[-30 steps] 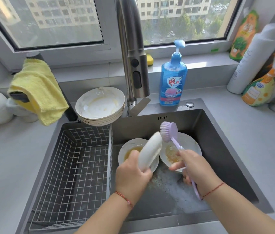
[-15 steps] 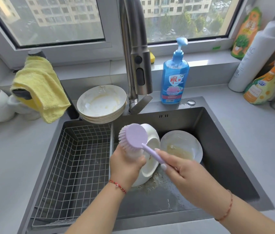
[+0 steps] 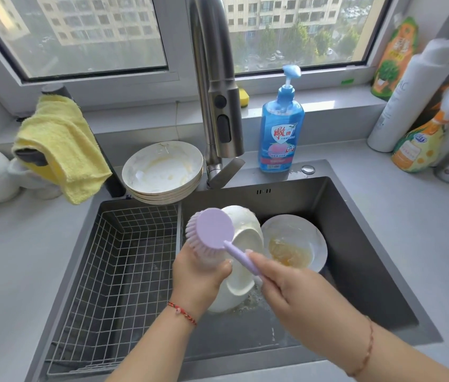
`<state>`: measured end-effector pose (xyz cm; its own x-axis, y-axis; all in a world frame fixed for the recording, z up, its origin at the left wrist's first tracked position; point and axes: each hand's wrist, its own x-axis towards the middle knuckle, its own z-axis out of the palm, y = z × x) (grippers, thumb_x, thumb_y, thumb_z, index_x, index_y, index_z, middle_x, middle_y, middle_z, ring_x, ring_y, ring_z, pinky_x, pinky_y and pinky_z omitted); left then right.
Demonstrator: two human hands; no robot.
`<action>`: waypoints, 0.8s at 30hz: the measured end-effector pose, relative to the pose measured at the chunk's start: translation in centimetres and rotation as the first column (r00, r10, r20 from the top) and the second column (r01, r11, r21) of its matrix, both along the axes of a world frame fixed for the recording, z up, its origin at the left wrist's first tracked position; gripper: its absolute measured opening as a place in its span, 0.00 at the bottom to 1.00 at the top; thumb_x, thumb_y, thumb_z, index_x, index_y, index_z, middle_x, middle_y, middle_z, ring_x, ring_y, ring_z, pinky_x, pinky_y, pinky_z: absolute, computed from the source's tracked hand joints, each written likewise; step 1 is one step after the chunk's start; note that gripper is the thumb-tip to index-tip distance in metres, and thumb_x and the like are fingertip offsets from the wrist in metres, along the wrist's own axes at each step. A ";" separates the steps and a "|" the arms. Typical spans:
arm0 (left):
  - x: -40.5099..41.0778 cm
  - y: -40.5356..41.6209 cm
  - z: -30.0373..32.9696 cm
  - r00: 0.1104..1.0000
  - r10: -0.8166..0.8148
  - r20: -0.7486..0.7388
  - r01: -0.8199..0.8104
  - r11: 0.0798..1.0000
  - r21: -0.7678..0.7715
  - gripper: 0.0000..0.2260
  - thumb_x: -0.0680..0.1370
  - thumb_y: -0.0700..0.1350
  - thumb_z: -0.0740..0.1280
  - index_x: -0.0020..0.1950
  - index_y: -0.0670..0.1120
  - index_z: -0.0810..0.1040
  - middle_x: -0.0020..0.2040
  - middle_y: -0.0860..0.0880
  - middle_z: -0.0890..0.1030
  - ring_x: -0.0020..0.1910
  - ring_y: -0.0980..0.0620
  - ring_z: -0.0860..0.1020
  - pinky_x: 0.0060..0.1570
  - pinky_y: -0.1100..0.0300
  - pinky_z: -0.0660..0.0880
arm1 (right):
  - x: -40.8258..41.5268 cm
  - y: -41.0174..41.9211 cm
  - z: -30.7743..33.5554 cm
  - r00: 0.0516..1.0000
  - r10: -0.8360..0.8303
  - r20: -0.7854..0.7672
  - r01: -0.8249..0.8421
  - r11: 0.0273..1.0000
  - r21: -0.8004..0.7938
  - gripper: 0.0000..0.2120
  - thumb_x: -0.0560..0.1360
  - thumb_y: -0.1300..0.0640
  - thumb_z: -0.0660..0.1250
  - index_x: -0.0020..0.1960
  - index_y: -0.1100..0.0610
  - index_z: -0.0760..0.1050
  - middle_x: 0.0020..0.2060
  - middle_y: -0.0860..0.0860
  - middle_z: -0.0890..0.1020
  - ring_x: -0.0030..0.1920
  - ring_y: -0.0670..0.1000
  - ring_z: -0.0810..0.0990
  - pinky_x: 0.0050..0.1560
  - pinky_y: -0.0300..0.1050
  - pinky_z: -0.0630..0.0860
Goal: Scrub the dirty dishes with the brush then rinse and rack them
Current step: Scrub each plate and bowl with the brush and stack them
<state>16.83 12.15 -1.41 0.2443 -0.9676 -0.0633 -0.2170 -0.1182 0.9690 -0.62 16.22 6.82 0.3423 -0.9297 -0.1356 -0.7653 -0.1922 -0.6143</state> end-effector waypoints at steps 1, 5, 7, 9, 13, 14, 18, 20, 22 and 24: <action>-0.1 0.0 0.1 1.000 0.004 -0.020 -0.004 1.000 -0.008 0.22 0.60 0.37 0.77 0.51 0.50 0.79 0.47 0.50 0.85 0.47 0.50 0.83 0.47 0.58 0.80 | 0.1 0.2 0.0 0.999 0.018 -0.036 -0.018 1.000 -0.001 0.21 0.81 0.50 0.54 0.71 0.33 0.58 0.28 0.46 0.72 0.28 0.47 0.69 0.31 0.37 0.65; 0.0 -0.1 0.4 0.998 -0.032 0.052 0.033 0.999 -0.017 0.19 0.63 0.33 0.78 0.46 0.51 0.77 0.43 0.50 0.82 0.41 0.51 0.81 0.38 0.67 0.77 | -1.0 -0.6 0.2 0.998 -0.032 -0.052 0.031 0.999 -0.013 0.21 0.81 0.50 0.54 0.71 0.33 0.60 0.26 0.47 0.71 0.26 0.47 0.68 0.29 0.38 0.63; 0.1 -0.1 0.9 0.993 -0.034 0.109 0.035 0.999 -0.006 0.16 0.64 0.34 0.79 0.42 0.47 0.76 0.39 0.50 0.81 0.37 0.53 0.79 0.32 0.69 0.74 | -1.7 -1.7 -0.1 0.988 -0.134 0.073 0.132 0.991 0.027 0.18 0.81 0.51 0.56 0.65 0.31 0.67 0.26 0.47 0.73 0.24 0.44 0.66 0.27 0.37 0.63; 0.2 0.1 1.0 0.992 -0.034 0.118 0.036 0.999 -0.012 0.16 0.64 0.34 0.79 0.43 0.46 0.76 0.40 0.49 0.81 0.35 0.59 0.79 0.32 0.69 0.75 | -2.9 -3.4 -1.6 0.951 -0.272 0.149 0.254 0.959 0.126 0.16 0.81 0.53 0.56 0.58 0.33 0.73 0.23 0.45 0.71 0.21 0.43 0.64 0.25 0.37 0.62; 0.6 0.1 1.6 0.996 0.028 0.089 -0.023 0.998 -0.051 0.16 0.64 0.34 0.79 0.44 0.48 0.77 0.41 0.51 0.82 0.37 0.63 0.79 0.35 0.70 0.76 | -4.8 -4.8 -5.2 0.751 -0.610 0.254 0.429 0.742 0.515 0.10 0.81 0.56 0.58 0.47 0.52 0.77 0.23 0.49 0.67 0.20 0.48 0.61 0.23 0.39 0.61; 0.5 0.1 1.8 0.997 0.047 0.063 -0.043 0.997 -0.066 0.17 0.65 0.34 0.79 0.44 0.48 0.77 0.41 0.52 0.82 0.37 0.63 0.80 0.36 0.69 0.76 | -5.0 -4.7 -5.9 0.704 -0.652 0.280 0.428 0.705 0.566 0.09 0.80 0.56 0.60 0.44 0.56 0.76 0.24 0.51 0.68 0.19 0.48 0.61 0.23 0.40 0.61; 0.2 -0.3 2.2 0.994 0.084 -0.064 -0.090 0.991 -0.095 0.18 0.65 0.33 0.80 0.45 0.50 0.78 0.42 0.52 0.83 0.39 0.59 0.82 0.39 0.62 0.80 | -3.9 -4.3 -7.8 0.539 -0.760 0.363 0.420 0.616 0.667 0.16 0.74 0.47 0.69 0.51 0.60 0.73 0.38 0.54 0.81 0.21 0.47 0.62 0.23 0.40 0.65; -0.1 -0.3 2.4 0.986 0.080 -0.145 -0.094 0.991 -0.094 0.18 0.63 0.36 0.81 0.46 0.49 0.78 0.42 0.51 0.84 0.41 0.55 0.83 0.41 0.58 0.81 | -2.7 -4.3 -8.2 0.448 -0.802 0.395 0.377 0.570 0.730 0.24 0.69 0.44 0.72 0.54 0.61 0.72 0.45 0.56 0.83 0.22 0.45 0.61 0.23 0.39 0.66; -0.5 -0.3 2.6 0.964 0.075 -0.255 -0.099 0.991 -0.084 0.20 0.60 0.40 0.80 0.48 0.47 0.79 0.44 0.50 0.85 0.44 0.51 0.84 0.43 0.54 0.82 | -1.8 -4.3 -8.3 0.372 -0.818 0.438 0.296 0.552 0.780 0.27 0.66 0.44 0.73 0.55 0.61 0.72 0.38 0.53 0.82 0.21 0.44 0.60 0.22 0.37 0.65; -0.8 -0.2 2.6 0.933 0.056 -0.356 -0.090 0.993 -0.078 0.25 0.56 0.44 0.80 0.51 0.46 0.79 0.47 0.48 0.85 0.47 0.47 0.84 0.46 0.52 0.81 | -1.1 -4.4 -8.4 0.273 -0.825 0.494 0.193 0.550 0.812 0.28 0.65 0.46 0.74 0.58 0.61 0.73 0.29 0.50 0.74 0.21 0.44 0.59 0.19 0.35 0.63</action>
